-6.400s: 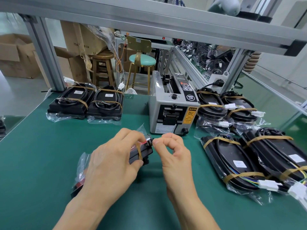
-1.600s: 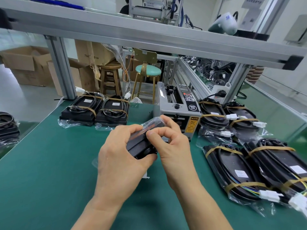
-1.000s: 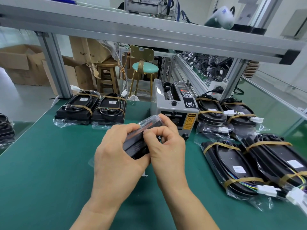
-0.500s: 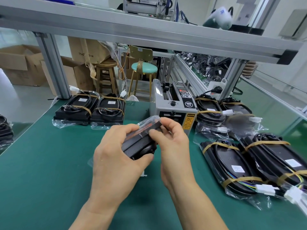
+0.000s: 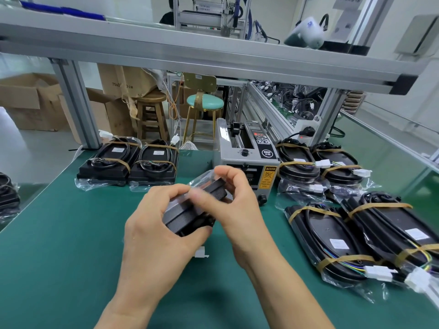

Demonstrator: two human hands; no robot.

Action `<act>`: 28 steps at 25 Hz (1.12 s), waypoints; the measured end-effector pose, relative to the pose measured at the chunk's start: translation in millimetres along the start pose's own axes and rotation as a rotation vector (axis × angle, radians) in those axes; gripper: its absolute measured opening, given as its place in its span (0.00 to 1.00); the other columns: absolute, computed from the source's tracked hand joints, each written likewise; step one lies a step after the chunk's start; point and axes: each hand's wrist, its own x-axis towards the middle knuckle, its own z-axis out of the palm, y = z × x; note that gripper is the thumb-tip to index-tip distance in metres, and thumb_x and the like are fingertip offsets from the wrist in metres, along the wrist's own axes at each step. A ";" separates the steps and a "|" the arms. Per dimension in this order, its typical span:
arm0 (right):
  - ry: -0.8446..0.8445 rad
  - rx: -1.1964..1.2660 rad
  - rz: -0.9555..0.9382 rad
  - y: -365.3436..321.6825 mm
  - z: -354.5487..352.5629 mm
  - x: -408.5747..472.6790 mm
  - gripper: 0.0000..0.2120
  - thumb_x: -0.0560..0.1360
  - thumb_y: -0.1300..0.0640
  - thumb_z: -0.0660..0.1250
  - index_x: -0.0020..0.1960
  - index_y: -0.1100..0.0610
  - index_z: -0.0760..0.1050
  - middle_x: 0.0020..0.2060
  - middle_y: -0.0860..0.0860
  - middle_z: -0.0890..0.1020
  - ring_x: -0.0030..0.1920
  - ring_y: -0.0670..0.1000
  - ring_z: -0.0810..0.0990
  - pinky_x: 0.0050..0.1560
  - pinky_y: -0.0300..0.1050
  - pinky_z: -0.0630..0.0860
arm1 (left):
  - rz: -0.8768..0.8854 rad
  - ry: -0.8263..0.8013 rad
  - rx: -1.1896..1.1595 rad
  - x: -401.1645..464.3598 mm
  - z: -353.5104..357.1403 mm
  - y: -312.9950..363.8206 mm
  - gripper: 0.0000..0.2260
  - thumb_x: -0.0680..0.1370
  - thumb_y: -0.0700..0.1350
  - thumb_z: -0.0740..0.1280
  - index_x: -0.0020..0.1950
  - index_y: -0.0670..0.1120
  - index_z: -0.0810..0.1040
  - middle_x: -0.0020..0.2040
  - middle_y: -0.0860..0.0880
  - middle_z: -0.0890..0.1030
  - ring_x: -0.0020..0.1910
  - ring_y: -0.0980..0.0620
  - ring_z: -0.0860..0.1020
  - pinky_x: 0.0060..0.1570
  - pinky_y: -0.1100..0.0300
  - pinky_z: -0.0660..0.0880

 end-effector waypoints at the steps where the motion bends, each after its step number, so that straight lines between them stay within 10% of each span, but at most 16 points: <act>1: 0.026 0.001 -0.009 0.8 0.0 1.6 0.24 0.63 0.52 0.77 0.55 0.44 0.72 0.57 0.47 0.76 0.58 0.43 0.76 0.59 0.39 0.74 | 0.011 -0.004 0.007 -0.7 0.4 0.8 0.27 0.57 0.39 0.80 0.50 0.58 0.77 0.46 0.60 0.79 0.46 0.61 0.77 0.44 0.72 0.72; 9: -0.063 0.066 -0.003 16.9 -22.2 14.5 0.18 0.74 0.60 0.69 0.60 0.44 0.72 0.60 0.45 0.76 0.62 0.43 0.73 0.55 0.29 0.71 | -0.040 -0.022 -0.115 7.4 -4.2 -3.6 0.27 0.52 0.46 0.81 0.47 0.60 0.80 0.45 0.62 0.81 0.42 0.64 0.79 0.41 0.78 0.71; 13: -0.440 -0.230 0.054 24.1 -58.1 16.7 0.43 0.63 0.48 0.78 0.71 0.34 0.59 0.68 0.34 0.68 0.70 0.32 0.61 0.66 0.35 0.63 | -0.269 -0.017 -0.682 14.4 -24.7 -39.7 0.32 0.45 0.35 0.76 0.48 0.52 0.83 0.44 0.51 0.85 0.41 0.55 0.82 0.43 0.66 0.79; 16: -0.515 -0.362 -0.011 22.9 -56.7 17.3 0.39 0.63 0.58 0.80 0.68 0.42 0.67 0.60 0.40 0.77 0.62 0.39 0.76 0.64 0.43 0.73 | -0.364 -0.120 -0.953 8.5 -22.3 -57.8 0.25 0.57 0.34 0.69 0.53 0.48 0.81 0.49 0.47 0.84 0.44 0.52 0.83 0.45 0.61 0.80; 22: -0.343 -1.019 -0.342 10.7 -49.6 28.5 0.28 0.63 0.57 0.76 0.60 0.44 0.73 0.53 0.40 0.78 0.55 0.45 0.74 0.58 0.47 0.70 | -0.172 -0.235 -0.302 20.9 -36.8 -64.6 0.34 0.60 0.48 0.77 0.65 0.57 0.73 0.65 0.59 0.76 0.66 0.61 0.70 0.64 0.62 0.64; 28: -0.435 -0.965 -0.288 24.4 -42.3 32.0 0.27 0.60 0.59 0.78 0.56 0.44 0.76 0.44 0.37 0.77 0.48 0.43 0.71 0.62 0.47 0.63 | -0.231 -0.264 -0.349 26.0 -30.1 -62.5 0.10 0.66 0.39 0.73 0.44 0.51 0.86 0.44 0.48 0.85 0.44 0.55 0.82 0.47 0.69 0.76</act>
